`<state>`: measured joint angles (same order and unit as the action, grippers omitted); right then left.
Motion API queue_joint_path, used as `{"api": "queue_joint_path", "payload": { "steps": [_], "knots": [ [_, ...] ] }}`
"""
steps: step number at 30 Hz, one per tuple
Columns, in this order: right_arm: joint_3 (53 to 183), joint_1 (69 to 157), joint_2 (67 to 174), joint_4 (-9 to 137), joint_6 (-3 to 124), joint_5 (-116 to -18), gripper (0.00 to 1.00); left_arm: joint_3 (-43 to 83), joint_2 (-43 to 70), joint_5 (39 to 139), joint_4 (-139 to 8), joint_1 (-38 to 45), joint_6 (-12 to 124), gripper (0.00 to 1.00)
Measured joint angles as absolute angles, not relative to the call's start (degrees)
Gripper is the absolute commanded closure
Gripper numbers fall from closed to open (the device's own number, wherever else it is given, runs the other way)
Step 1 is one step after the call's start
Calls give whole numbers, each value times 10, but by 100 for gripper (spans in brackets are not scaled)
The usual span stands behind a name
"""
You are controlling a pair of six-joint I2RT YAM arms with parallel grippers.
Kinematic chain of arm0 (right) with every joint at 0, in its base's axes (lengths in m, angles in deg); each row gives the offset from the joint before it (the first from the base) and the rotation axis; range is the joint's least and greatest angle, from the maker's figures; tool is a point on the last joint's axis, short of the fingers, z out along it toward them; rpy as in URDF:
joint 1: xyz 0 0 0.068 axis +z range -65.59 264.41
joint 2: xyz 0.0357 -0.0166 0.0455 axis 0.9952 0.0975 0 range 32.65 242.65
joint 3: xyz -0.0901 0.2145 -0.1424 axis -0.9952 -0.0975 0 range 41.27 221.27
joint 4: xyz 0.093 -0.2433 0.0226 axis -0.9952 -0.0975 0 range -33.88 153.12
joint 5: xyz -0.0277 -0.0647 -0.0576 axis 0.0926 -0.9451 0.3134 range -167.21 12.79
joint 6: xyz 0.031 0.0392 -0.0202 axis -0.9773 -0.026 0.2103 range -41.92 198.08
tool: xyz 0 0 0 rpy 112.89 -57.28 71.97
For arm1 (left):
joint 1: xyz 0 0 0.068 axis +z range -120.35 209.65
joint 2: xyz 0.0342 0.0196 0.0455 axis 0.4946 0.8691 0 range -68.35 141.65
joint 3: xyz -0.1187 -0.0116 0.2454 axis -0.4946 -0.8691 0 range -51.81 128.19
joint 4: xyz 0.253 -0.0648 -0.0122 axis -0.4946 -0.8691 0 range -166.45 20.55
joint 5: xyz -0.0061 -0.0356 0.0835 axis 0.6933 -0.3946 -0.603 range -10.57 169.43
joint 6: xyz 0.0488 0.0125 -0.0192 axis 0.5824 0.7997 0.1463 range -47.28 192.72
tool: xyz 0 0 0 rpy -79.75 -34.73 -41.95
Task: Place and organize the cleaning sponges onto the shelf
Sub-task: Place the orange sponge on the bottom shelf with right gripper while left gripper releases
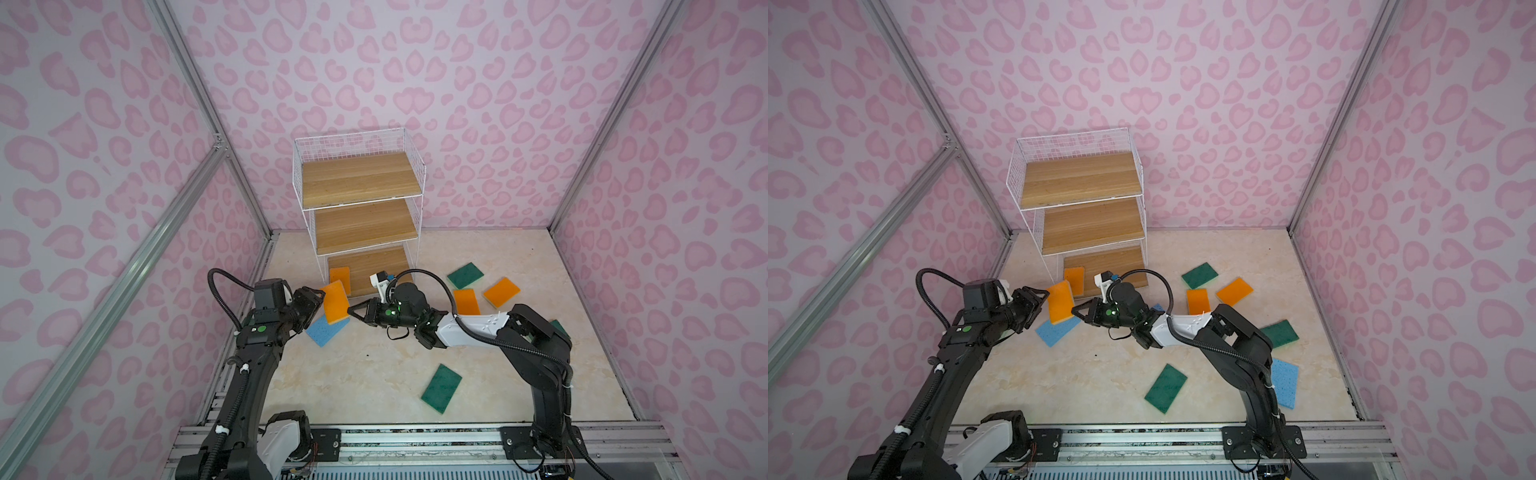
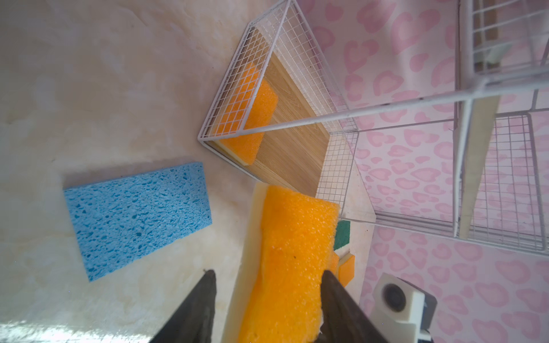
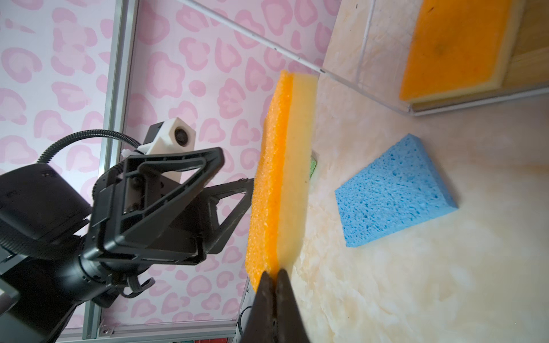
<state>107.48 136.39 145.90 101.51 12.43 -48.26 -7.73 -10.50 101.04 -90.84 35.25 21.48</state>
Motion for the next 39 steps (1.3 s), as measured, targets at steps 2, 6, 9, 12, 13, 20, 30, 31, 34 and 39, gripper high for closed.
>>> {"api": "queue_joint_path", "payload": {
  "steps": [2,6,9,12,13,20,30,31,34,39],
  "knots": [
    [1065,1357,1457,1014,124,-481,100,-68,-107,999,-924,353,236,25],
    [1049,1334,1455,1014,123,-478,100,-63,-110,974,-960,353,275,7],
    [1048,1317,1457,1014,123,-478,100,-66,-125,955,-977,353,299,2],
    [1063,1301,1467,1002,133,-479,100,-75,-140,943,-986,353,317,2],
    [1075,1296,1472,992,140,-484,100,-79,-143,940,-989,352,324,2],
    [1154,1266,1535,940,177,-502,100,-112,-174,925,-999,338,360,2],
    [1265,1246,1618,856,203,-528,100,-141,-201,905,-997,319,377,2],
    [1279,1246,1627,849,204,-530,100,-141,-203,905,-997,318,378,2],
    [1310,1244,1651,842,206,-530,100,-141,-209,905,-996,317,378,2],
    [1348,1242,1686,820,208,-530,99,-141,-210,905,-996,317,382,2]
  ]
}}
